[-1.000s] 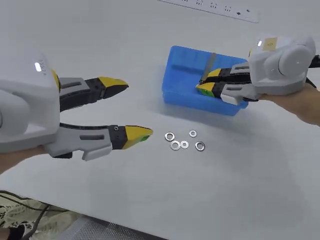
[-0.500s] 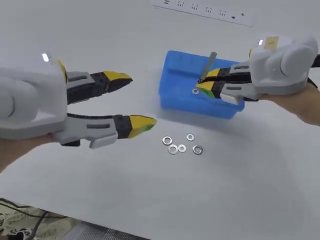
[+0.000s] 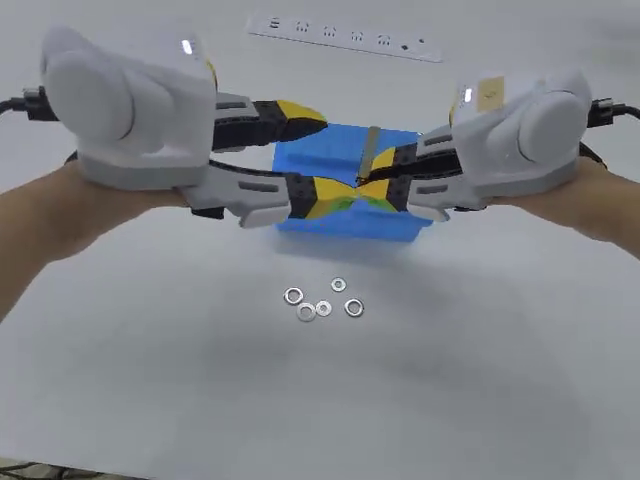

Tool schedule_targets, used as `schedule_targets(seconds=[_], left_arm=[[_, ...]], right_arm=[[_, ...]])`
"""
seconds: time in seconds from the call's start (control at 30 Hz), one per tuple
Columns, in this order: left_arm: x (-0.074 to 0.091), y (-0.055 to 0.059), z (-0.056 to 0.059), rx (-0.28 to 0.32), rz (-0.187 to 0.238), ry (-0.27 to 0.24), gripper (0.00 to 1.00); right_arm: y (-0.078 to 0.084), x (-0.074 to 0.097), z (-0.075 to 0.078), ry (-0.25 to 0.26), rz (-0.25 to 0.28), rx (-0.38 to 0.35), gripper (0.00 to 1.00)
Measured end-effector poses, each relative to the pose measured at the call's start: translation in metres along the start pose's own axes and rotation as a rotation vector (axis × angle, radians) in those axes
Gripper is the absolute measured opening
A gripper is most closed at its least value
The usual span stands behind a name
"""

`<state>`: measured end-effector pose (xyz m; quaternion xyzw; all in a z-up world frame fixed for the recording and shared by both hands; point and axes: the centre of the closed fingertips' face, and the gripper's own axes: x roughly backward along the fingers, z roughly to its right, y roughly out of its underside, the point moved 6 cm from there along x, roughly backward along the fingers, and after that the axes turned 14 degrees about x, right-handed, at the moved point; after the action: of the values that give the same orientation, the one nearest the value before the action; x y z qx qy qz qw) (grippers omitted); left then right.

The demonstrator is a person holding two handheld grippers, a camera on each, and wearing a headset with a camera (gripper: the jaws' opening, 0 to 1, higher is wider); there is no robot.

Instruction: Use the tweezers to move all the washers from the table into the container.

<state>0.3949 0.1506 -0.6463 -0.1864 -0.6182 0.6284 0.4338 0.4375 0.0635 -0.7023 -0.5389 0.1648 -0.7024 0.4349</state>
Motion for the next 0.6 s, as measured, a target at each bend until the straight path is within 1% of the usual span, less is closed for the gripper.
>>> schedule_targets(seconds=[0.03, 0.1, 0.13, 0.17, 0.23, 0.27, 0.33, 0.43, 0.53, 0.57, 0.6], left_arm=[[-0.003, -0.003, -0.001, -0.011, 0.000, 0.005, 0.43], [-0.009, -0.007, -0.001, -0.028, -0.009, 0.035, 0.40], [-0.011, -0.008, 0.000, -0.045, -0.019, 0.048, 0.38], [-0.013, -0.010, 0.001, -0.072, -0.038, 0.063, 0.35], [-0.015, -0.011, 0.003, -0.100, -0.063, 0.093, 0.25], [-0.015, -0.012, 0.004, -0.103, -0.063, 0.099, 0.23], [-0.016, -0.014, 0.005, -0.104, -0.061, 0.110, 0.22], [-0.017, -0.014, 0.006, -0.109, -0.070, 0.125, 0.20], [-0.017, -0.011, 0.009, -0.131, -0.104, 0.150, 0.11], [-0.017, -0.012, 0.009, -0.137, -0.104, 0.152, 0.10], [-0.016, -0.011, 0.011, -0.146, -0.113, 0.164, 0.08]], right_arm=[[0.000, 0.001, 0.000, 0.000, -0.001, 0.000, 0.07], [0.000, 0.002, 0.001, 0.005, -0.001, 0.002, 0.07], [-0.001, 0.002, 0.002, 0.008, 0.002, 0.001, 0.07], [-0.001, 0.002, 0.002, 0.010, 0.003, 0.001, 0.07], [-0.002, 0.002, 0.002, 0.011, 0.006, 0.000, 0.07], [-0.002, 0.002, 0.002, 0.011, 0.006, 0.001, 0.07], [-0.003, 0.002, 0.002, 0.010, 0.007, 0.003, 0.07], [-0.004, 0.003, 0.001, 0.007, 0.008, 0.007, 0.07], [-0.006, 0.003, -0.001, 0.002, 0.011, 0.004, 0.07], [-0.005, 0.004, -0.001, -0.002, 0.010, 0.011, 0.07], [-0.005, 0.004, -0.002, -0.007, 0.011, 0.015, 0.07]])
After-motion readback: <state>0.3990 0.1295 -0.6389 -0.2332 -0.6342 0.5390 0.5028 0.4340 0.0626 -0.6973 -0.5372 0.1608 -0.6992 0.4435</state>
